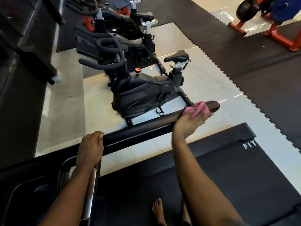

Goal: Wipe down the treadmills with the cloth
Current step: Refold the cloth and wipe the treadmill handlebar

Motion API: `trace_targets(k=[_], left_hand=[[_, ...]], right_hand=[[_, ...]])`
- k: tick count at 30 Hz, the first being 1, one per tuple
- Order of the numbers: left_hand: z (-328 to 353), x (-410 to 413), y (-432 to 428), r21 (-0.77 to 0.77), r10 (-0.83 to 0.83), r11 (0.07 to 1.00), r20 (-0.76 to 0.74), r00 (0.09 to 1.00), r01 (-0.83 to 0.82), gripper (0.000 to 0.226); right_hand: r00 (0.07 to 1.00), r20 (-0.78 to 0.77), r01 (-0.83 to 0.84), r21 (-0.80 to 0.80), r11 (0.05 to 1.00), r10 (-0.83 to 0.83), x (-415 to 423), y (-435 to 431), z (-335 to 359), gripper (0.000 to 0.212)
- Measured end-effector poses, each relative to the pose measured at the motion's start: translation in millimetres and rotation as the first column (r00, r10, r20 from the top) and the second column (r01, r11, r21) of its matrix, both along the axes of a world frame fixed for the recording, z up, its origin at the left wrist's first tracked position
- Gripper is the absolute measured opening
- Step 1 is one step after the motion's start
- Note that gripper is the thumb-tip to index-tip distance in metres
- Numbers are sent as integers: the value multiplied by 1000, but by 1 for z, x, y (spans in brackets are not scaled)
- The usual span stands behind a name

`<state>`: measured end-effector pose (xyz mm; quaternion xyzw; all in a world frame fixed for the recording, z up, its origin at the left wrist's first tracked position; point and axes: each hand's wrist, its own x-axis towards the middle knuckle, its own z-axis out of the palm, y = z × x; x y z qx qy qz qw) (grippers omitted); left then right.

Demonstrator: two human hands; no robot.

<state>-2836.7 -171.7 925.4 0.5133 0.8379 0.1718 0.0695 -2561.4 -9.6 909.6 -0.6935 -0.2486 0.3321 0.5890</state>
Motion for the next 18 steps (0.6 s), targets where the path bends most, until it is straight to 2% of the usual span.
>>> trace_targets(k=[2,5,7,9,12,14,16,18], left_hand=[[0,1,0,-17,10,1000,-3,1000,-10,21],[1,2,1,-38,32,999,-3,999,-33,22],[2,6,0,-38,33,999,-8,999,-33,22],[4,7,1,-44,42,998,-16,999,-43,23],[4,7,2,-77,50,996,-30,998,-52,24],[4,6,3,-87,67,994,-23,997,-69,24],[5,6,4,-83,72,994,-22,997,-74,25],[5,7,2,-81,59,995,-33,998,-61,25]], right_hand=[[997,-29,-66,-18,998,65,-28,-24,-5,68],[976,-196,-104,-27,994,97,-30,-37,-20,76],[951,-309,-41,-135,990,-2,-2,-19,-24,72],[942,-310,71,-191,979,-129,30,16,-27,64],[891,-395,156,-193,969,-222,64,45,-11,32],[857,-462,172,-161,972,-228,59,42,-5,34],[887,-390,211,-131,969,-246,36,20,-7,42],[915,-357,150,-129,980,-187,0,-12,-11,43]])
